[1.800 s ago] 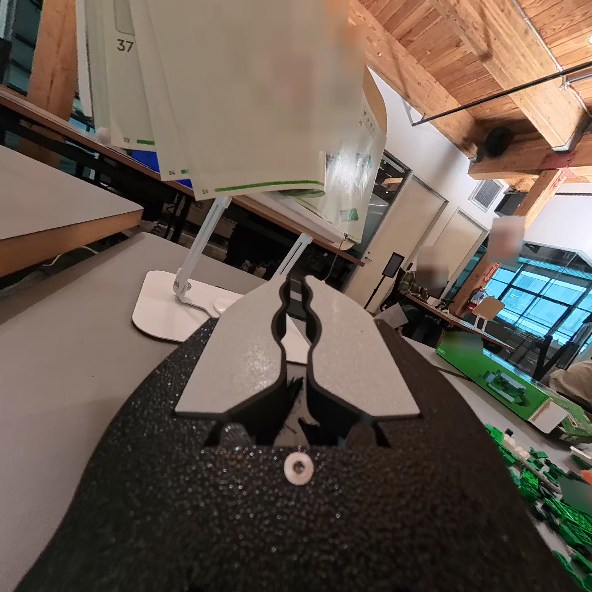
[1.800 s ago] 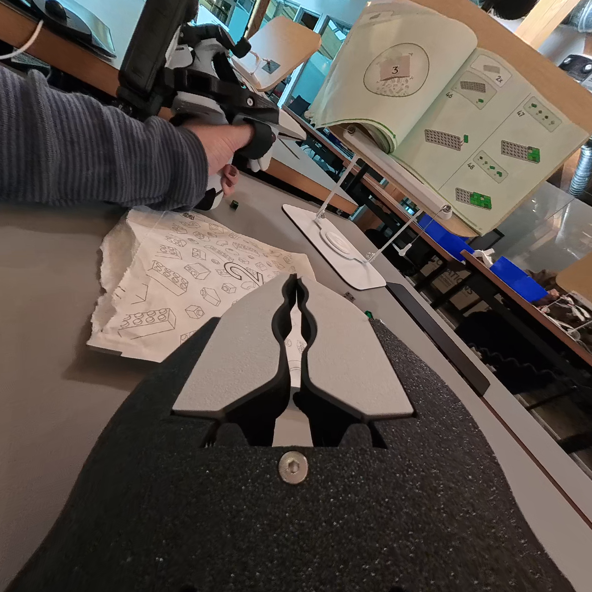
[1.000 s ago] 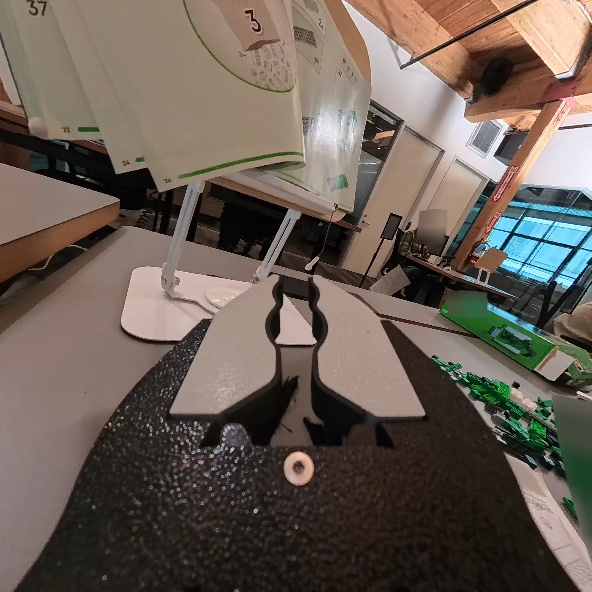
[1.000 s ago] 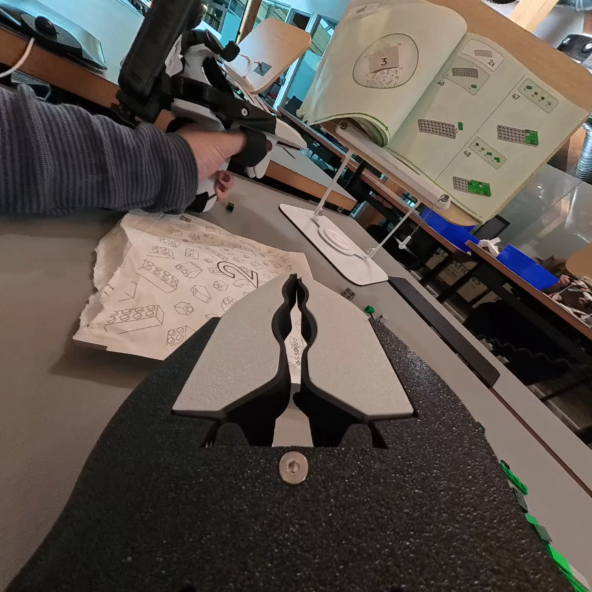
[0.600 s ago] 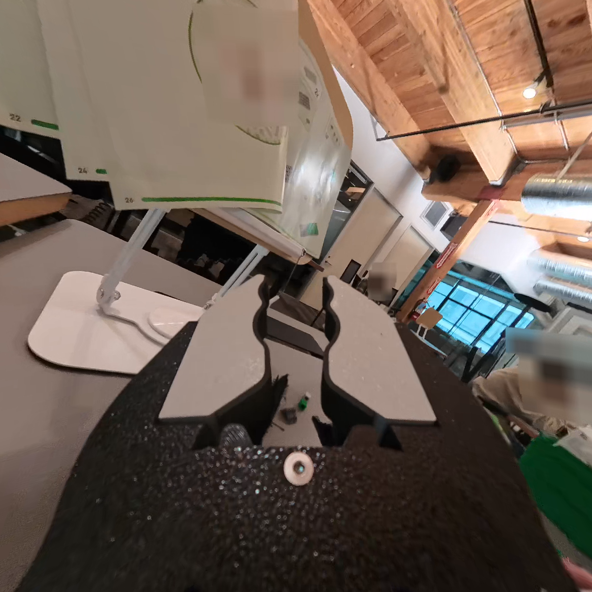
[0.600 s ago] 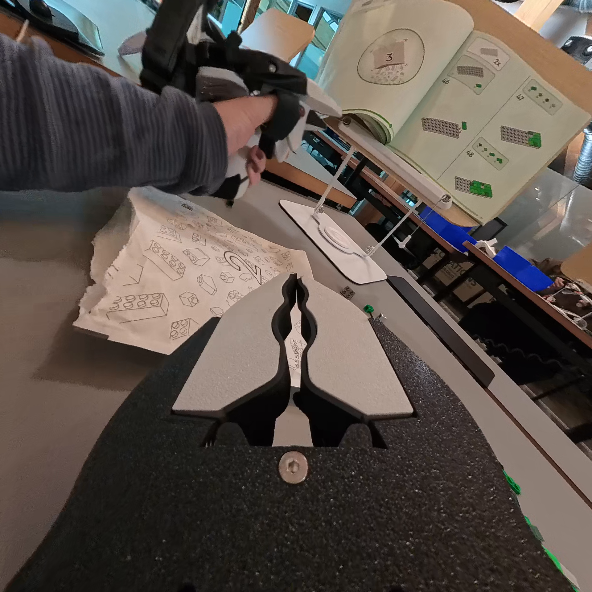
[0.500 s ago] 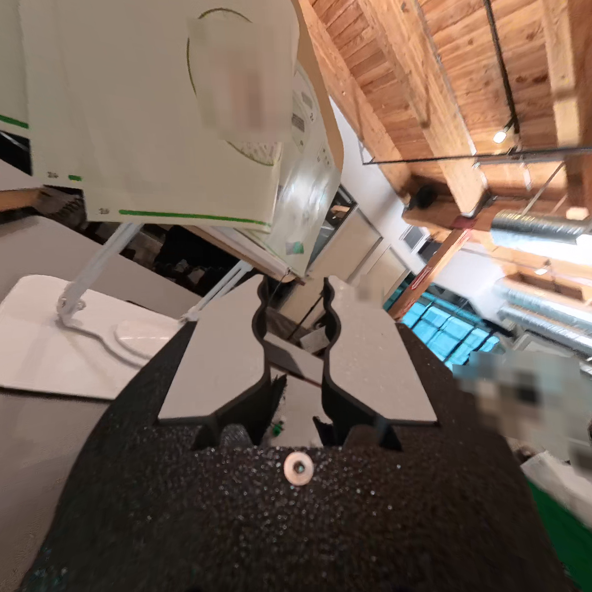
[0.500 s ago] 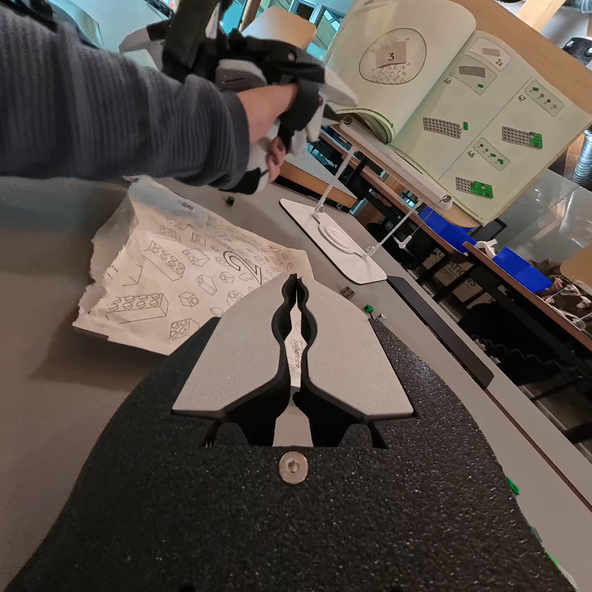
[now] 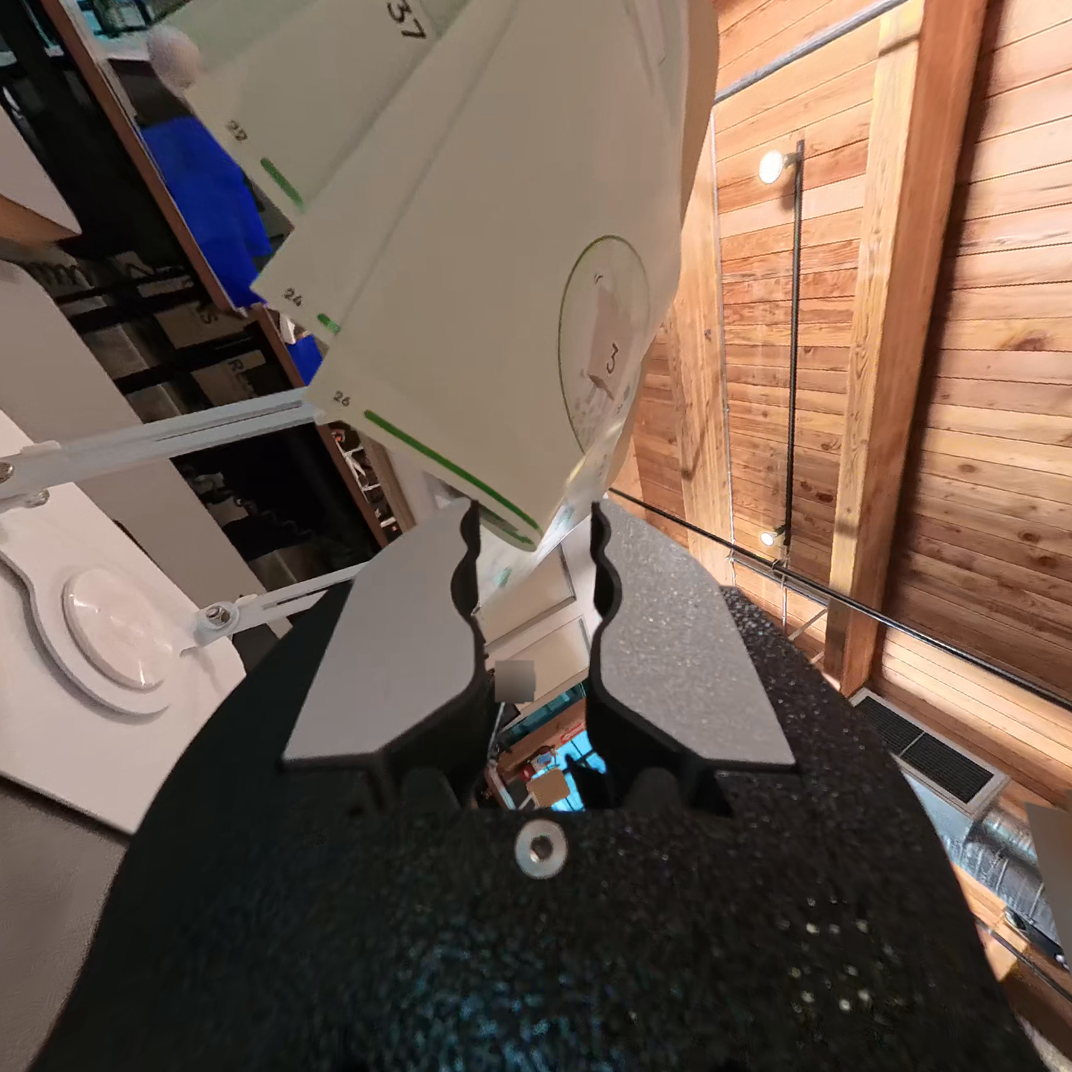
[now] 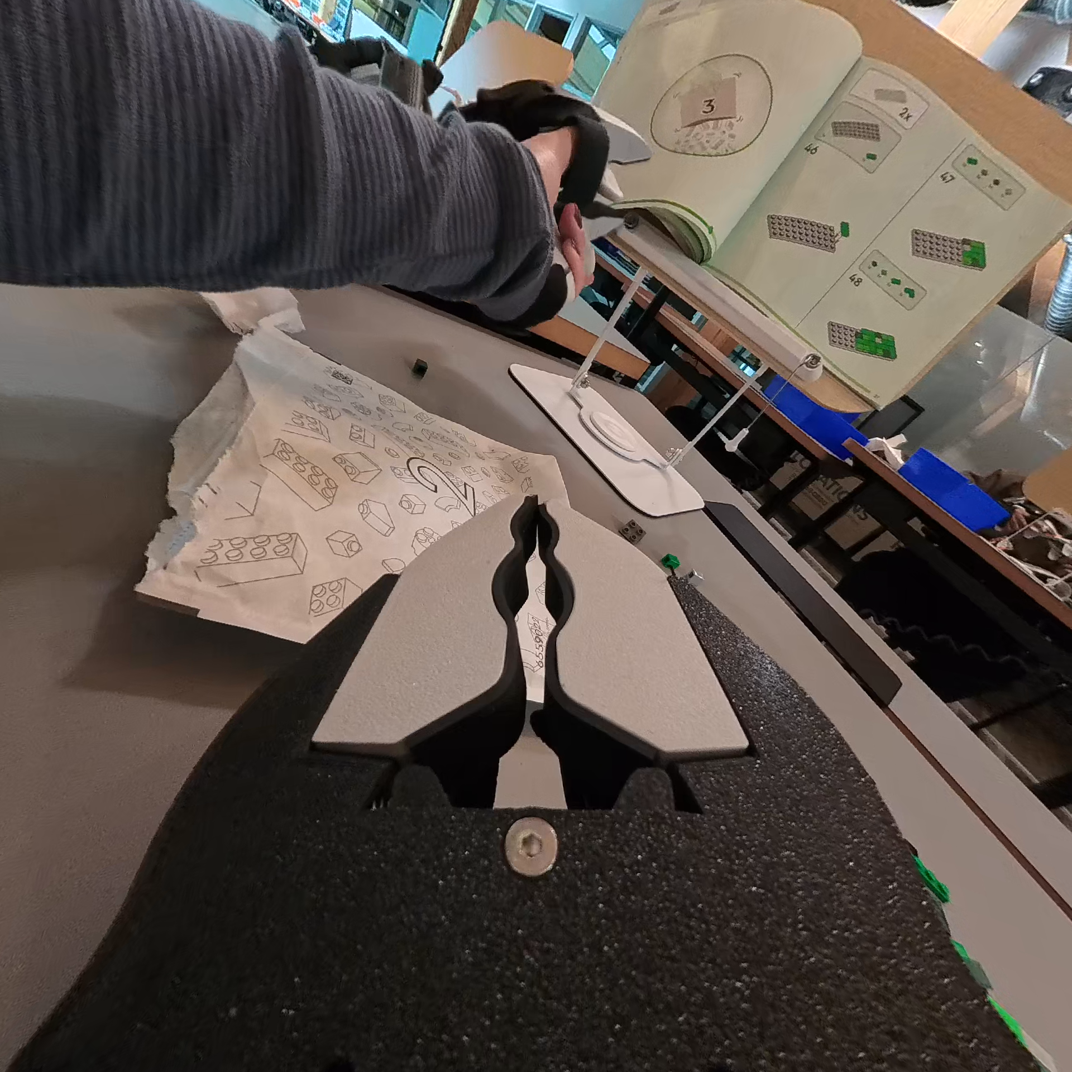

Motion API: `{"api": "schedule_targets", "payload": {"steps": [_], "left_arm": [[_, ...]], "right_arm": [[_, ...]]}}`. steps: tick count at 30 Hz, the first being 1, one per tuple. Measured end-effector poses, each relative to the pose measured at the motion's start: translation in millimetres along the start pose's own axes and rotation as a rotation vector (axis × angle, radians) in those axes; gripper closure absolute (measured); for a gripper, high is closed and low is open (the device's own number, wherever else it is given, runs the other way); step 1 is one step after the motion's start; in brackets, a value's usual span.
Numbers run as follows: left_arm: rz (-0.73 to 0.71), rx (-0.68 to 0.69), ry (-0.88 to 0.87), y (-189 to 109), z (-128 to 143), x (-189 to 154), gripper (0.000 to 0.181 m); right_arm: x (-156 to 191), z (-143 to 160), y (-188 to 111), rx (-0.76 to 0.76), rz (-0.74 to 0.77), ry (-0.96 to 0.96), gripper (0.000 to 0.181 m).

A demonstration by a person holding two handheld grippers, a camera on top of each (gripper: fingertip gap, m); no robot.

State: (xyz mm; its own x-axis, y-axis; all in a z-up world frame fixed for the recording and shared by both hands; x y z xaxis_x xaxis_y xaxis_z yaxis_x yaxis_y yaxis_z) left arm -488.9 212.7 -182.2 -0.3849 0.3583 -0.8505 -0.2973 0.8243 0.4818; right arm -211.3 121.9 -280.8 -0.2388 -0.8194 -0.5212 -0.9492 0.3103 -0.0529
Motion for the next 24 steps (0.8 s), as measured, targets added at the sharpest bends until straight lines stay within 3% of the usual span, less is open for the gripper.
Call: {"api": "schedule_targets", "payload": {"steps": [8,15,18,24], "left_arm": [[0.116,-0.01,0.062,-1,2,-21,0.162],[0.145,0.127,0.183,14,28,-38,0.168],[0.154,0.163,0.244,21,38,-45,0.179],[0.098,0.291,0.446,34,65,-48,0.181]], "right_arm": [[1,0,0,0.002,-0.005,-0.005,0.181],[2,0,1,0.004,-0.007,-0.01,0.181],[2,0,1,0.005,-0.008,-0.012,0.181],[2,1,1,0.006,-0.009,-0.014,0.181]]}}
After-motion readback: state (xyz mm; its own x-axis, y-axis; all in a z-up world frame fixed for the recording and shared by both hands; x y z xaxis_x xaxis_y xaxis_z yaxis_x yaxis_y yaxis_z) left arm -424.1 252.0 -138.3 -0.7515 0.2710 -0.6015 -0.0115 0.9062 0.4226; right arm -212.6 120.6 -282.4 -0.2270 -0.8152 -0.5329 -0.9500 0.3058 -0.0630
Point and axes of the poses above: each gripper's, where its closed fingertips meet, y out along the fingers, z out of its underside, x = y × z across the jaws, the point moved 2 cm from there along -y, back along the fingers, and after that the axes turned 1 degree about -x, right-handed, at the moved point
